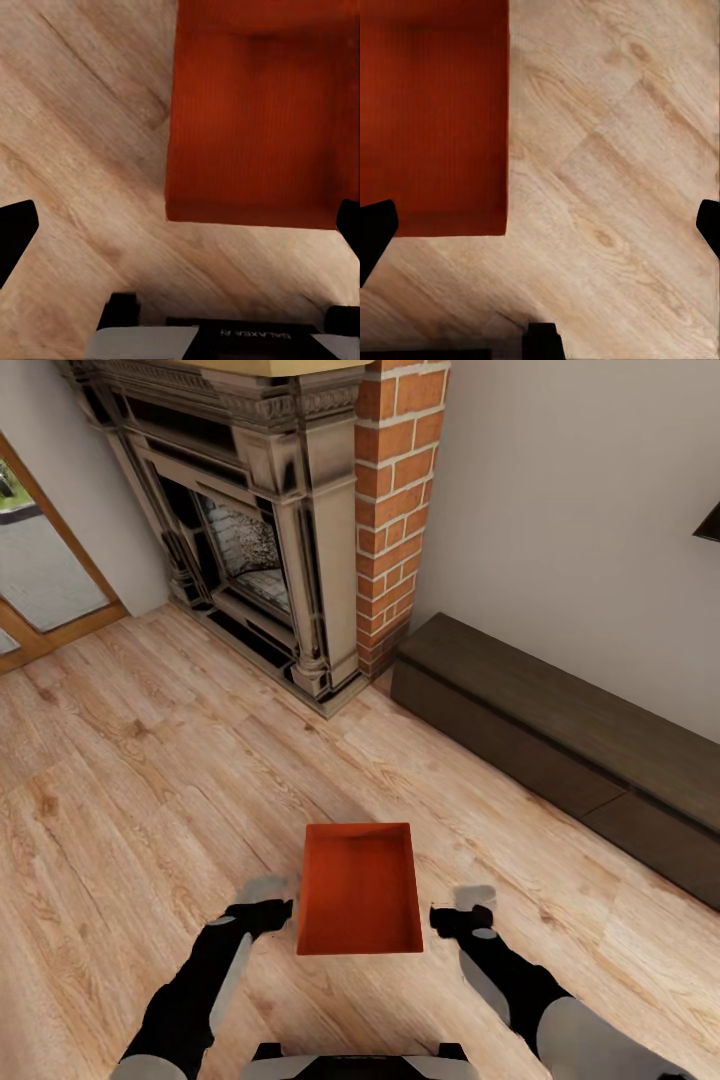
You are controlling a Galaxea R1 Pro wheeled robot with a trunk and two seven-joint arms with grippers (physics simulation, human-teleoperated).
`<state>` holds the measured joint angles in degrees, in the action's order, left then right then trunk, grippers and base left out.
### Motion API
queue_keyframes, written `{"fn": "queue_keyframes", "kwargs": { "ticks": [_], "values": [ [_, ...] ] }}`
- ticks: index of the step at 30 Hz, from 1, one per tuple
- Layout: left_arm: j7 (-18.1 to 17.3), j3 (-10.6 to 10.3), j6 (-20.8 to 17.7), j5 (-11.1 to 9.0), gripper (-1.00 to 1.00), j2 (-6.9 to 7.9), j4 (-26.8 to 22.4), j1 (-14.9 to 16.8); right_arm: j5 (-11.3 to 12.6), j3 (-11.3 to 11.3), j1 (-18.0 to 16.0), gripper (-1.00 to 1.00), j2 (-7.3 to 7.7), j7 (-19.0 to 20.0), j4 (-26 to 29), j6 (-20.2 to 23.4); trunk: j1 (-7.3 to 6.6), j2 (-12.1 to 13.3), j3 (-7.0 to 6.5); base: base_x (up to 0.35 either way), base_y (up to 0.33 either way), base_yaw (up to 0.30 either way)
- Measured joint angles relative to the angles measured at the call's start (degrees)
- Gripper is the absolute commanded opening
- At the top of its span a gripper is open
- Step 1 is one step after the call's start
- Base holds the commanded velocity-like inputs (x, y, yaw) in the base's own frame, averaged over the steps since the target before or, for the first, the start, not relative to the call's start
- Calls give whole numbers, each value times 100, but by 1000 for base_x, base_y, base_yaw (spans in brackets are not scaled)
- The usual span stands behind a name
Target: Move the two storage containers from the living room to the garage. In the garage, place one container on the floor and stack the other container on top of it (either order is fine).
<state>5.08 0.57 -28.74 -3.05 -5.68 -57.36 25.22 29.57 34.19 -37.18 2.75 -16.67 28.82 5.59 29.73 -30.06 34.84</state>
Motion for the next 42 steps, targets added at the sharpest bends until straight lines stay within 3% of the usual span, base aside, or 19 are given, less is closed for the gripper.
{"fn": "queue_keyframes", "kwargs": {
  "ticks": [3, 5, 6, 8, 16, 18, 20, 24, 29, 38, 42],
  "values": [
    [-1, 0, 43, 4, 100, -105, 497, 367, 12, -3, -197, 100, -17, -8, -170, -58, -1, 0, 1, 0, 0, 0],
    [-6, 1, 146, 6, 100, -187, 1355, 894, 25, -4, -433, 100, -55, -13, -520, -179, 0, 0, 1, 0, 0, 0],
    [-6, 1, 207, 8, 100, -204, 1537, 1003, 29, -4, -479, 100, -65, -13, -617, -200, -1, 0, 1, 0, 0, 0],
    [-6, 0, 629, 9, 100, -286, 2236, 1420, 38, -4, -667, 100, -185, -14, -1118, -300, -1, 0, 1, 0, 0, 0],
    [79, -3, 914, 127, 100, -404, 3079, 1790, 60, -4, -798, 100, -595, 27, -1780, -629, -1, 0, 2, 0, 0, 0],
    [84, -6, 942, 218, 100, -405, 3193, 1804, 61, -4, -801, 100, -656, 42, -1833, -651, -1, -1, 2, 0, 0, 0],
    [90, -6, 969, 370, 100, -405, 3283, 1809, 55, 4, -803, 100, -824, 52, -1874, -700, -1, -1, 2, 0, 0, 0],
    [98, -6, 1002, 484, 100, -408, 3276, 1818, 4, 14, -804, 100, -1024, 56, -1894, -731, -1, -1, 2, 0, 0, 0],
    [103, -6, 1142, 496, 100, -412, 3200, 1817, 47, 13, -1021, 100, -1040, 56, -1888, -724, -1, -1, 2, 0, 0, 0],
    [134, -2, 1148, 528, 100, -430, 3180, 1816, 52, 1, -1058, 100, -1022, 55, -1895, -746, -1, -1, 2, 0, 0, 0],
    [331, -1, 1140, 525, 100, -429, 3147, 1818, 50, -1, -1059, 100, -1007, 54, -1894, -788, 21, -39, 19, 0, 0, 0]
  ]
}}
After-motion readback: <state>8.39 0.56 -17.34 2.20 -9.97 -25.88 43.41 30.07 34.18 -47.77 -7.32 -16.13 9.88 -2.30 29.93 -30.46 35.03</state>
